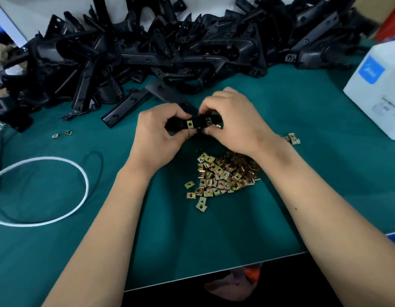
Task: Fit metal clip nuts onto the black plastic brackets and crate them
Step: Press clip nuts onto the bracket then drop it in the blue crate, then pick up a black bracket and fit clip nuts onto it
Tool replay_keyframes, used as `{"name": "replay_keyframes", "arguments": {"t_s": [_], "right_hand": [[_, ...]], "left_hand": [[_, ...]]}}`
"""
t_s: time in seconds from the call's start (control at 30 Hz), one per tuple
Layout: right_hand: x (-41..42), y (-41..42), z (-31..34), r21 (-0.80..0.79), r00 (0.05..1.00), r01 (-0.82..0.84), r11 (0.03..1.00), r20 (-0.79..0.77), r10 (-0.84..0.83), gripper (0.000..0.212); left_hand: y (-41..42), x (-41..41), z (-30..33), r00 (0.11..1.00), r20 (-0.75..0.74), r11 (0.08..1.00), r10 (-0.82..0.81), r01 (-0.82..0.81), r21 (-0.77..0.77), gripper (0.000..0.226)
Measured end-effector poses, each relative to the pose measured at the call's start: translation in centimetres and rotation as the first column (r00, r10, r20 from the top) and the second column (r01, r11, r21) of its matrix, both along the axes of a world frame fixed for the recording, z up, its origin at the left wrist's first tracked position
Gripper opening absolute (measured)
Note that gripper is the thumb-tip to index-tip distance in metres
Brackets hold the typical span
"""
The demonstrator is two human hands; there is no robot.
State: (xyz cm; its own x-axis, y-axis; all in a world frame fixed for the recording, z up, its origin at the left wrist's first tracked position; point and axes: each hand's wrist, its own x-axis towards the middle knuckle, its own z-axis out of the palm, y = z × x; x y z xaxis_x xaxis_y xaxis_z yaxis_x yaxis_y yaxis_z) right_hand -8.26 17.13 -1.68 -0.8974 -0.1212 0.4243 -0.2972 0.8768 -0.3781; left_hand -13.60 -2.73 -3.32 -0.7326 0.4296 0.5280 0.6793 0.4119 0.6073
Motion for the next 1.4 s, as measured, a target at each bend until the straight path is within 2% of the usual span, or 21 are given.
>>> {"name": "replay_keyframes", "arguments": {"t_s": [0.1, 0.17, 0.27, 0.33, 0.43, 0.53, 0.6, 0.7, 0.77, 0.83, 0.9, 0.97, 1.03, 1.1, 1.2, 1.3, 1.37, 1.4], "right_hand": [[1.6, 1.4, 1.2, 0.026, 1.0, 0.016, 1.0, -0.019, -0.016, 0.053], [3.3, 3.0, 2.0, -0.01, 0.994, 0.092, 0.996, -0.054, -0.092, 0.049], [7.5, 7.0, 3.2, -0.15, 0.963, 0.213, 0.965, -0.137, -0.234, 0.043], [11.6, 10.3, 3.4, -0.269, 0.932, 0.245, 0.932, -0.198, -0.302, 0.039], [19.2, 14.8, 2.6, -0.482, 0.859, 0.311, 0.819, -0.226, -0.459, 0.035], [27.6, 18.7, 0.5, -0.623, 0.767, 0.384, 0.682, -0.195, -0.611, 0.036], [32.8, 20.9, -1.9, -0.68, 0.687, 0.47, 0.563, -0.118, -0.717, 0.035], [39.2, 23.6, -7.6, -0.628, 0.476, 0.718, 0.299, 0.13, -0.87, 0.03], [42.4, 24.6, -12.1, -0.453, 0.264, 0.886, 0.101, 0.314, -0.912, 0.024], [44.5, 24.3, -16.1, -0.231, 0.088, 0.973, 0.003, 0.358, -0.93, 0.017], [45.3, 23.3, -19.2, -0.113, 0.075, 0.993, 0.028, 0.437, -0.896, 0.026], [45.5, 22.5, -21.4, -0.032, 0.128, 0.991, 0.133, 0.565, -0.815, 0.05], [45.6, 22.3, -22.7, 0.001, 0.135, 0.985, 0.173, 0.62, -0.773, 0.061], [45.4, 22.6, -23.2, -0.009, 0.094, 0.994, 0.108, 0.572, -0.815, 0.049], [44.3, 23.3, -21.5, -0.04, 0.053, 0.998, 0.039, 0.449, -0.892, 0.031], [42.2, 23.6, -16.8, -0.097, 0.062, 0.994, 0.04, 0.231, -0.971, 0.019], [40.0, 23.4, -12.4, -0.181, 0.071, 0.981, 0.07, 0.0, -0.997, 0.014], [38.8, 23.1, -10.2, -0.235, 0.094, 0.965, 0.117, -0.108, -0.99, 0.014]], "left_hand": [[2.8, 1.2, 2.3, 0.998, -0.046, 0.999, -0.035, 0.036, 0.025, 0.023], [5.6, 2.7, 4.0, 0.992, -0.088, 0.995, -0.089, 0.092, 0.034, 0.023], [10.7, 5.6, 6.4, 0.951, -0.207, 0.972, -0.23, 0.235, -0.003, 0.025], [14.6, 7.8, 7.7, 0.884, -0.32, 0.939, -0.341, 0.336, -0.074, 0.032], [20.7, 11.2, 8.7, 0.759, -0.431, 0.871, -0.488, 0.456, -0.183, 0.045], [27.3, 15.9, 8.1, 0.62, -0.441, 0.759, -0.649, 0.565, -0.323, 0.05], [31.7, 19.9, 6.4, 0.542, -0.429, 0.691, -0.723, 0.558, -0.459, 0.052], [36.7, 26.7, 1.7, 0.484, -0.282, 0.542, -0.829, 0.567, -0.62, 0.052], [38.0, 30.4, -2.1, 0.44, -0.086, 0.377, -0.894, 0.635, -0.674, 0.052], [38.4, 32.5, -5.8, 0.414, 0.119, 0.23, -0.903, 0.698, -0.678, 0.051], [38.0, 33.4, -9.1, 0.435, 0.273, 0.165, -0.858, 0.737, -0.655, 0.05], [37.6, 33.8, -11.4, 0.468, 0.359, 0.139, -0.808, 0.742, -0.656, 0.048], [37.5, 33.7, -12.5, 0.489, 0.392, 0.141, -0.779, 0.746, -0.65, 0.043], [37.7, 33.3, -12.2, 0.495, 0.378, 0.193, -0.782, 0.77, -0.609, 0.031], [38.8, 33.1, -9.7, 0.528, 0.272, 0.348, -0.805, 0.791, -0.503, 0.017], [39.5, 32.7, -5.6, 0.59, 0.122, 0.524, -0.798, 0.781, -0.34, 0.017], [39.3, 31.6, -2.4, 0.637, 0.05, 0.628, -0.769, 0.768, -0.127, 0.016], [39.0, 30.7, -0.8, 0.662, 0.026, 0.663, -0.749, 0.749, 0.003, 0.015]]}}
